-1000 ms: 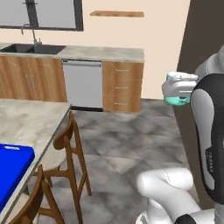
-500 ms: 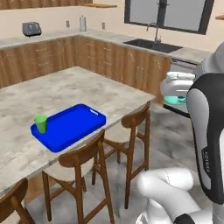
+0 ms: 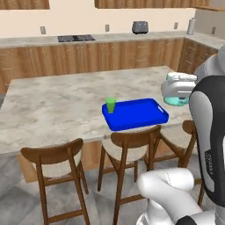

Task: There is a tray on the dining counter. Grab the cup, mug, and pitcher and place them on the tray. The pitcher may be placed next to the tray if it cannot fit the tray.

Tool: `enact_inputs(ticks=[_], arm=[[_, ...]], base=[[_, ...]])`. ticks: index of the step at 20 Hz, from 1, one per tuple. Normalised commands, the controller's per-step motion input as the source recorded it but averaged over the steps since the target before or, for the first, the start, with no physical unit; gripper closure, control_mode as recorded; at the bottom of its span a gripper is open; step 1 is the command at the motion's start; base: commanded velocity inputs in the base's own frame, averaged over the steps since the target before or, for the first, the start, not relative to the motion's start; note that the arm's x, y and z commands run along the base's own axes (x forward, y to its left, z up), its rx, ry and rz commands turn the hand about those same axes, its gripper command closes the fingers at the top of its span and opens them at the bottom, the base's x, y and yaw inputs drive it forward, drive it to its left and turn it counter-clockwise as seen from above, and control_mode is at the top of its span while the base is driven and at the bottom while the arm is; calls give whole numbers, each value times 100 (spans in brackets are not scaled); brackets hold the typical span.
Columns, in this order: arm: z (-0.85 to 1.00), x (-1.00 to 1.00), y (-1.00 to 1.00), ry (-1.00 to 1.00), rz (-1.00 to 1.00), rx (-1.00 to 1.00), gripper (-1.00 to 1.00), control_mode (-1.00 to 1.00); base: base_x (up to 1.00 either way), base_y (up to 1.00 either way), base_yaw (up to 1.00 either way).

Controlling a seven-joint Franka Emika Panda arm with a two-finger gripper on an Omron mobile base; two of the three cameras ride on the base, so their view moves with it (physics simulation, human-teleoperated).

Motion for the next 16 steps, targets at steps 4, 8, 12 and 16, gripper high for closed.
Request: enact_inputs(ticks=[4, 8, 12, 16], arm=[[0, 0, 0, 0, 0, 0, 100, 100], [0, 0, 0, 0, 0, 0, 100, 100], [0, 0, 0, 0, 0, 0, 100, 100], [0, 0, 0, 0, 0, 0, 100, 100]], base=[[35, -21, 58], [38, -53, 9], [65, -70, 3], [54, -48, 0]])
